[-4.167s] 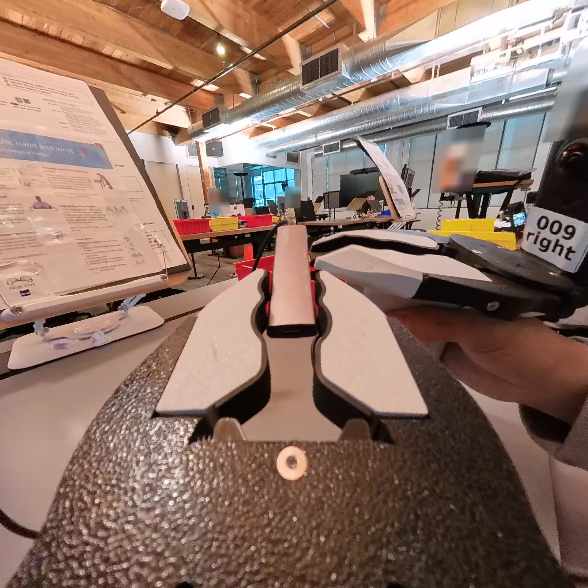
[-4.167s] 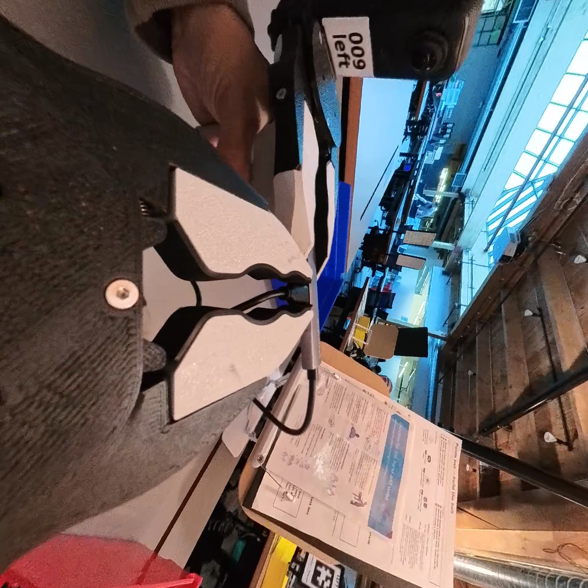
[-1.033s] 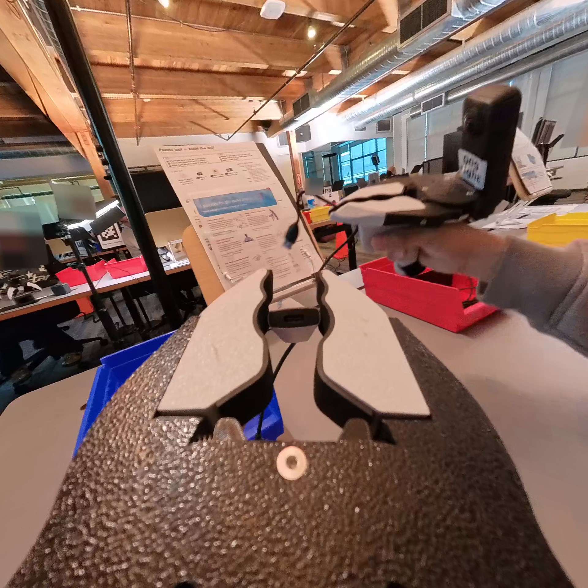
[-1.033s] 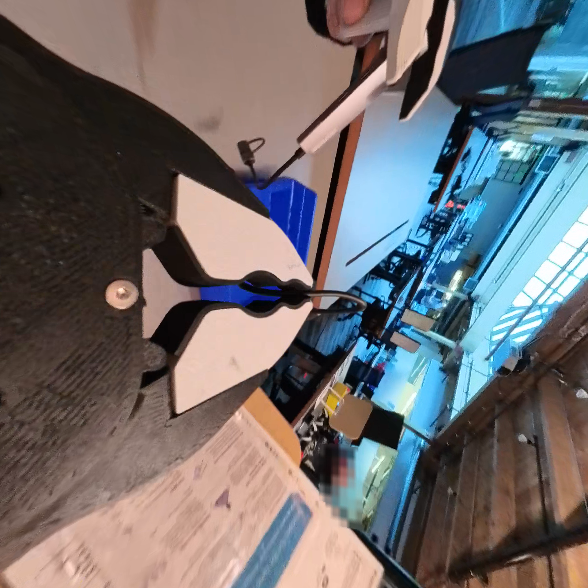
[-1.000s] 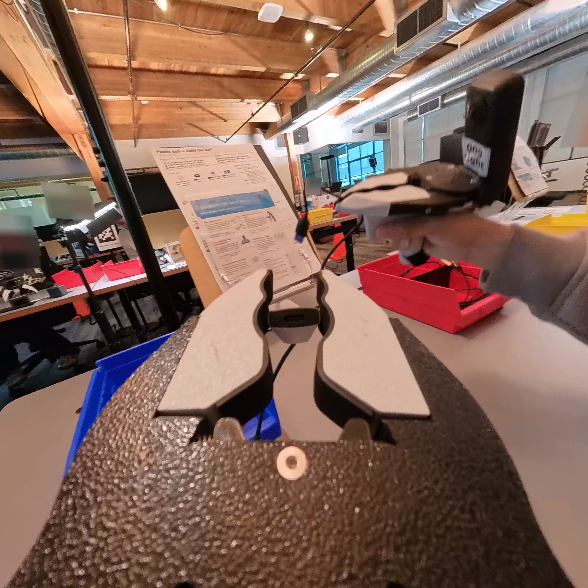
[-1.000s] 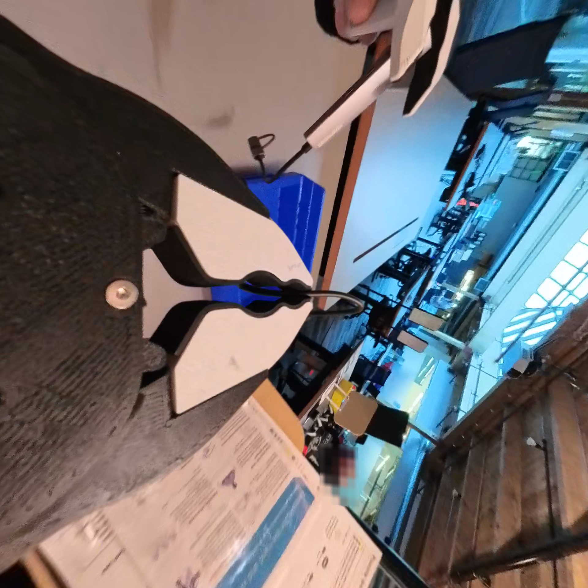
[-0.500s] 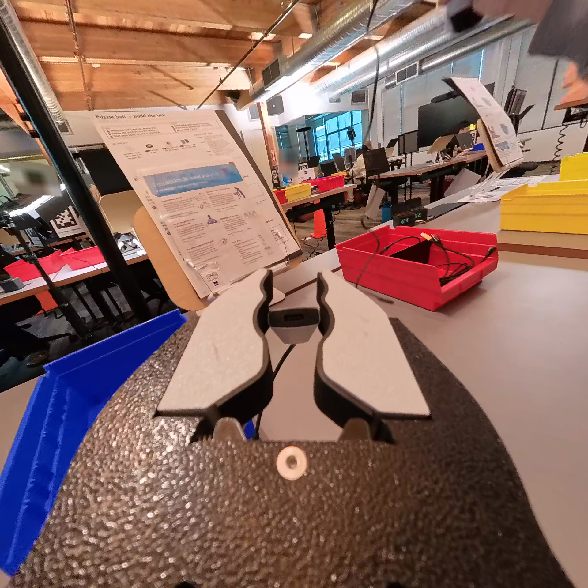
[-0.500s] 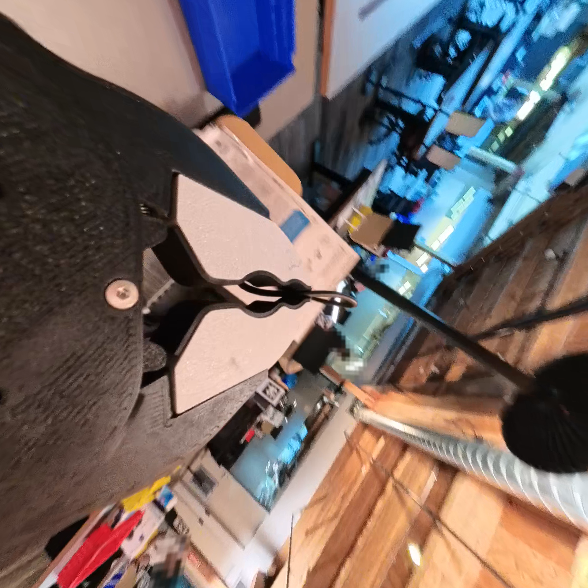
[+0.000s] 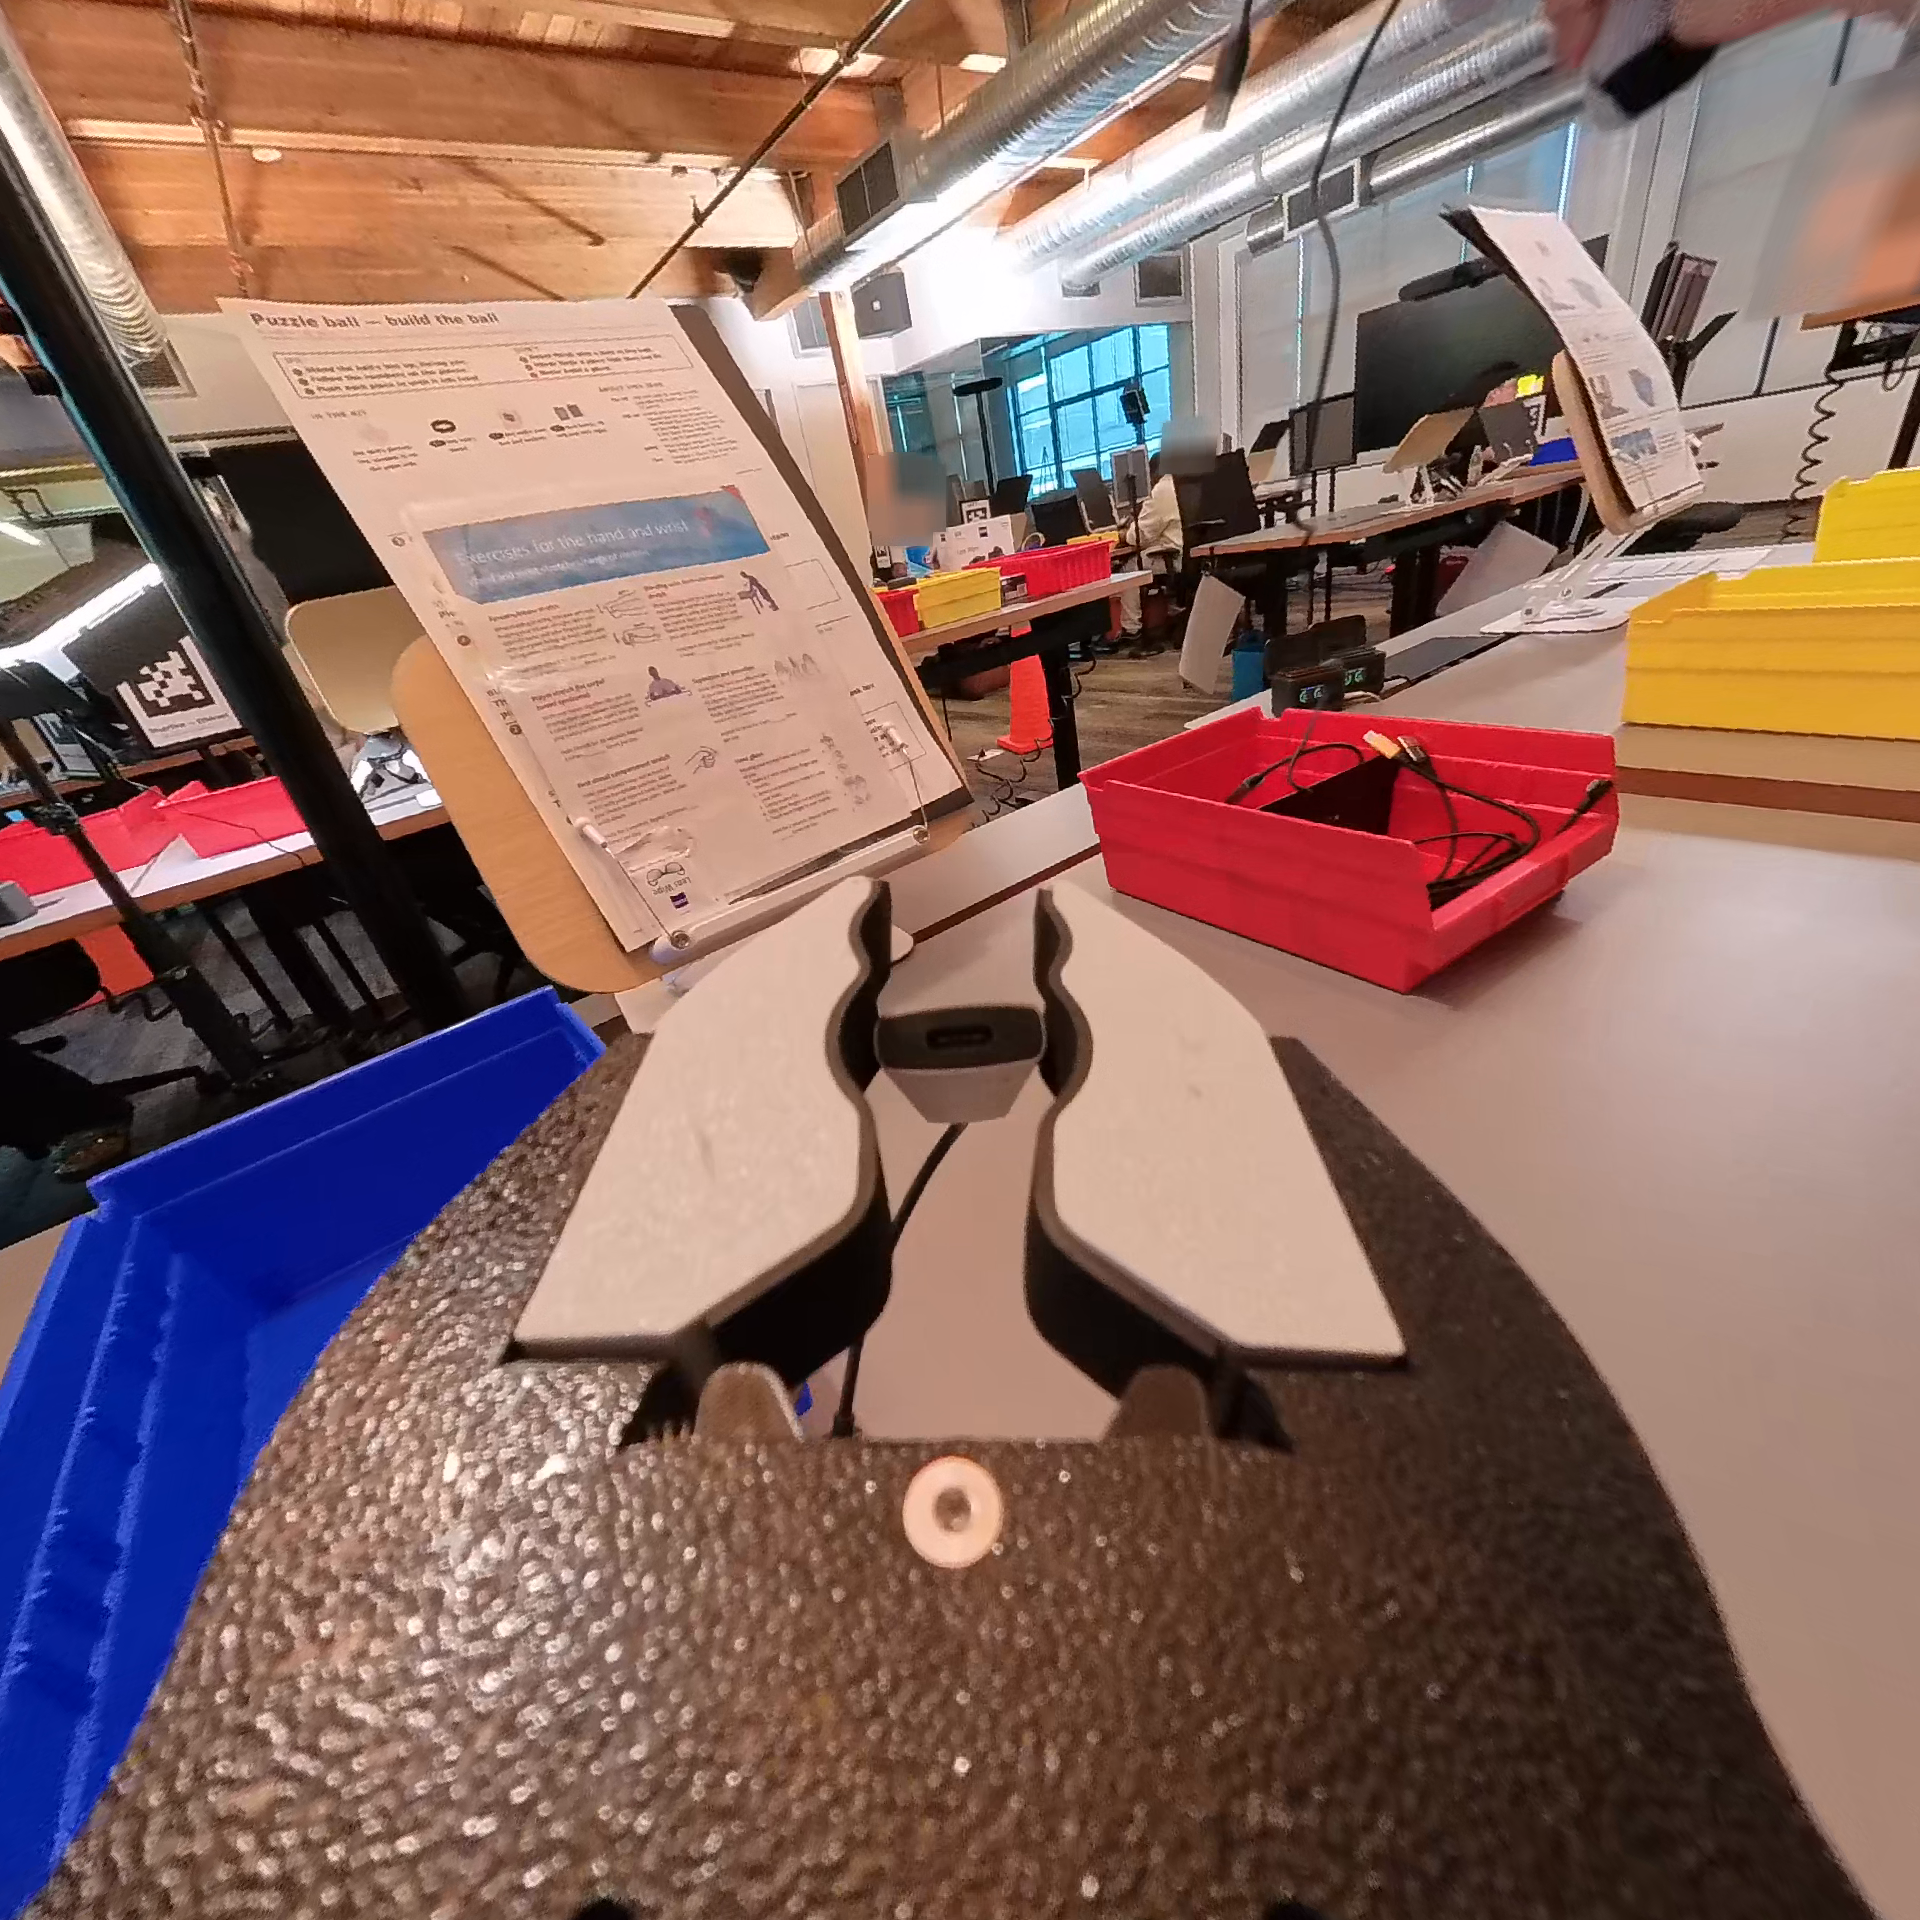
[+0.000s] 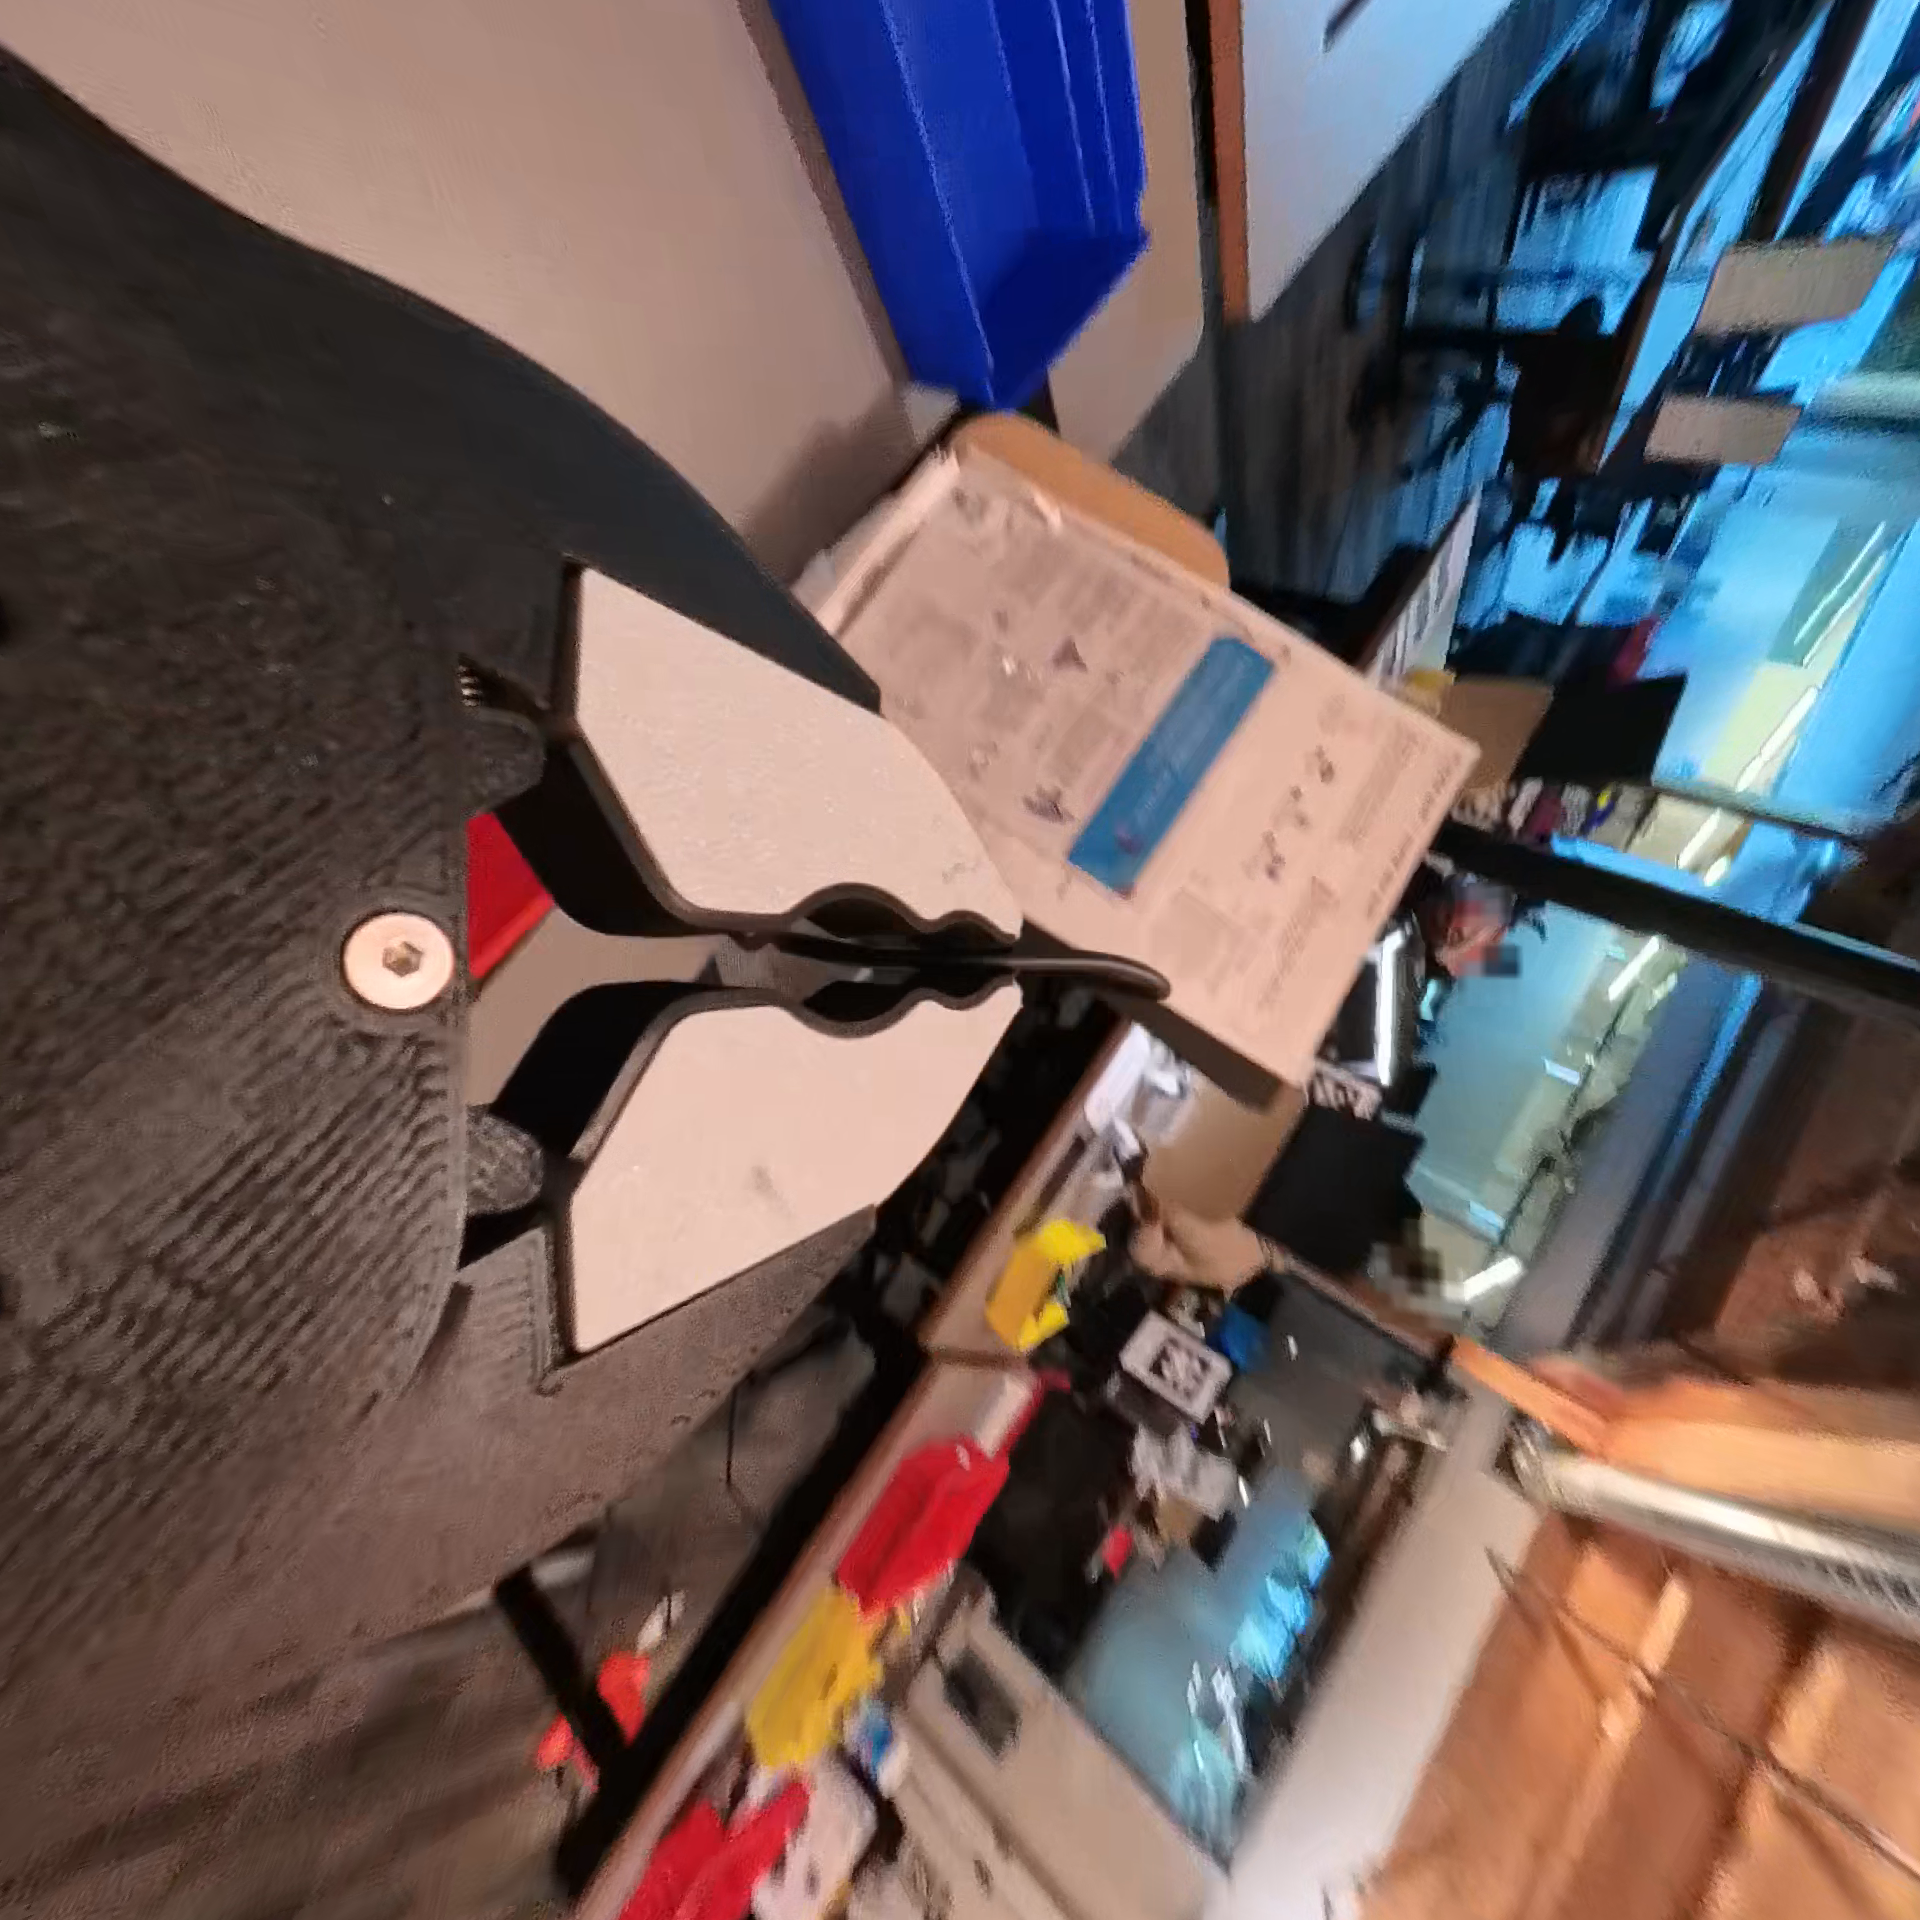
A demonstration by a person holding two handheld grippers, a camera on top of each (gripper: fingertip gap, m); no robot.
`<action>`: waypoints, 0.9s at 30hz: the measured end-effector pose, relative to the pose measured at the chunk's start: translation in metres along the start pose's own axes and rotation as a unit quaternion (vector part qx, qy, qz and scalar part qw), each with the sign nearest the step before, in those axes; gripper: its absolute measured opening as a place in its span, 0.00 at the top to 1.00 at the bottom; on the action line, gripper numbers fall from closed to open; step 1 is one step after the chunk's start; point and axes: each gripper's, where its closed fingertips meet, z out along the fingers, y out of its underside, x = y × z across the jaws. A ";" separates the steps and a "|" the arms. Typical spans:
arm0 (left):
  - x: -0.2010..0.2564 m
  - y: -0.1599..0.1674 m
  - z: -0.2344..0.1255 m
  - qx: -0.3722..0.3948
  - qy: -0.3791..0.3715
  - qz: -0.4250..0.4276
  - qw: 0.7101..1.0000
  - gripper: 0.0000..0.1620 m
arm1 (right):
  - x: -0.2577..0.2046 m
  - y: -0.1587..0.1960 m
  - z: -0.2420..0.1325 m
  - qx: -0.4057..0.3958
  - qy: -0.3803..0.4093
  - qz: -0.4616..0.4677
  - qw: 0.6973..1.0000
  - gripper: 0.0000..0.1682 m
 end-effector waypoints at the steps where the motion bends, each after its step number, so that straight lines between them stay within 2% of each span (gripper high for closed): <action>1: 0.001 0.000 0.000 0.000 0.002 0.000 1.000 0.84 | -0.008 0.012 -0.002 0.005 -0.007 0.016 1.000 0.98; 6: 0.003 0.000 0.002 0.000 0.005 -0.001 1.000 0.84 | -0.048 0.101 -0.010 -0.067 -0.033 0.013 0.997 0.98; 9: 0.004 0.001 0.003 -0.001 0.007 -0.003 1.000 0.84 | -0.081 0.175 -0.016 -0.164 -0.081 0.004 0.983 0.98; 10: 0.005 0.001 0.003 -0.001 0.008 -0.003 1.000 0.84 | -0.083 0.201 -0.016 -0.193 -0.066 -0.002 0.979 0.98; 13: 0.008 0.001 0.005 -0.002 0.013 -0.001 1.000 0.84 | -0.092 0.280 -0.019 -0.305 -0.056 -0.046 0.949 0.99; 17: 0.015 0.005 0.010 -0.008 0.023 0.001 1.000 0.84 | -0.093 0.347 -0.024 -0.407 -0.027 -0.105 0.907 0.99; 19: 0.019 0.008 0.013 -0.013 0.031 -0.001 0.999 0.84 | -0.107 0.378 -0.032 -0.461 -0.069 -0.086 0.881 0.97; 21: 0.025 0.011 0.017 -0.017 0.040 0.000 0.999 0.84 | -0.110 0.394 -0.036 -0.480 -0.073 -0.070 0.871 0.79; 23: 0.031 0.013 0.020 -0.020 0.050 0.000 0.999 0.84 | -0.107 0.391 -0.041 -0.478 -0.066 -0.052 0.874 0.70; 25: 0.038 0.013 0.023 -0.019 0.067 -0.007 0.998 0.84 | -0.095 0.366 -0.043 -0.447 -0.015 -0.037 0.894 0.64; 27: 0.046 0.014 0.026 -0.014 0.089 -0.024 0.996 0.84 | -0.112 0.317 -0.038 -0.352 -0.015 0.000 0.936 0.60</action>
